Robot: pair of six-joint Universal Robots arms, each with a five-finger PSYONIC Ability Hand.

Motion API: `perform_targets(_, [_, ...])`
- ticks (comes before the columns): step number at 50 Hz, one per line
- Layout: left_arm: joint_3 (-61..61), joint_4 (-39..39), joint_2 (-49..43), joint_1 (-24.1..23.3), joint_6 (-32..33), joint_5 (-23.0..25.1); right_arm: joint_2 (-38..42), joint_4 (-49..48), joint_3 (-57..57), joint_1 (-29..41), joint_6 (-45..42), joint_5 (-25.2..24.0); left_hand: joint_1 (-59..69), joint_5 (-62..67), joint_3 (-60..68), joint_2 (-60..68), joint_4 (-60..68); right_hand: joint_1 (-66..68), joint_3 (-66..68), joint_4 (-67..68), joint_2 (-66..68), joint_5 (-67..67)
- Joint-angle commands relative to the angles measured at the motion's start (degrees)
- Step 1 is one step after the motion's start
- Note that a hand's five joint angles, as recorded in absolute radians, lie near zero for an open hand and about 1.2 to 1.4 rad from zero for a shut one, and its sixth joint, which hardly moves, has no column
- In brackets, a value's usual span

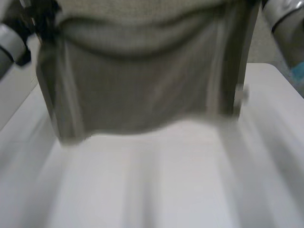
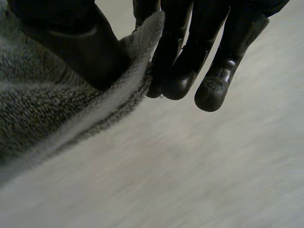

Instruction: Fold the towel.

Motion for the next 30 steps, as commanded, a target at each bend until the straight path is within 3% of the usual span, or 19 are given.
perform_targets(1, [-4.9,18.9,8.0,0.2,-12.7,-2.2,-8.5,-12.9,6.9,-0.2,7.1,-1.9,1.8,-13.8,-8.4,-3.3,-6.3,5.0,4.1,3.8,5.0,3.5])
perform_targets(6, [-12.6,22.1,8.6,1.4,-17.6,-2.2,-7.9,-5.8,8.4,-0.3,11.3,-7.6,1.8,-13.8,-8.4,-3.3,-6.3,5.0,4.1,3.8,5.0,3.5])
perform_targets(11, [-22.4,23.0,8.4,1.9,-17.0,-1.8,-6.2,-2.0,14.7,-2.4,11.6,-13.5,1.8,-13.8,-8.4,-3.3,-6.3,5.0,4.1,3.8,5.0,3.5])
perform_targets(16, [-32.2,27.5,6.7,3.7,-15.6,0.4,-4.5,-2.1,21.3,-4.1,11.7,-15.4,1.8,-13.8,-8.4,-3.3,-6.3,5.0,4.1,3.8,5.0,3.5])
perform_targets(23, [-46.3,37.6,-0.8,6.7,-9.5,8.5,-0.8,-3.0,32.8,-6.3,11.3,-20.2,1.8,-13.8,-8.4,-3.3,-6.3,5.0,4.1,3.8,5.0,3.5])
perform_targets(27, [-50.0,38.0,-1.3,7.8,-6.3,11.6,0.6,-3.5,41.6,-8.5,9.2,-24.8,1.8,-13.8,-8.4,-3.3,-6.3,5.0,4.1,3.8,5.0,3.5])
perform_targets(30, [-53.2,37.7,-0.5,10.3,-4.1,14.0,0.2,-3.5,45.7,-9.6,7.8,-25.4,1.8,-13.8,-8.4,-3.3,-6.3,5.0,4.1,3.8,5.0,3.5])
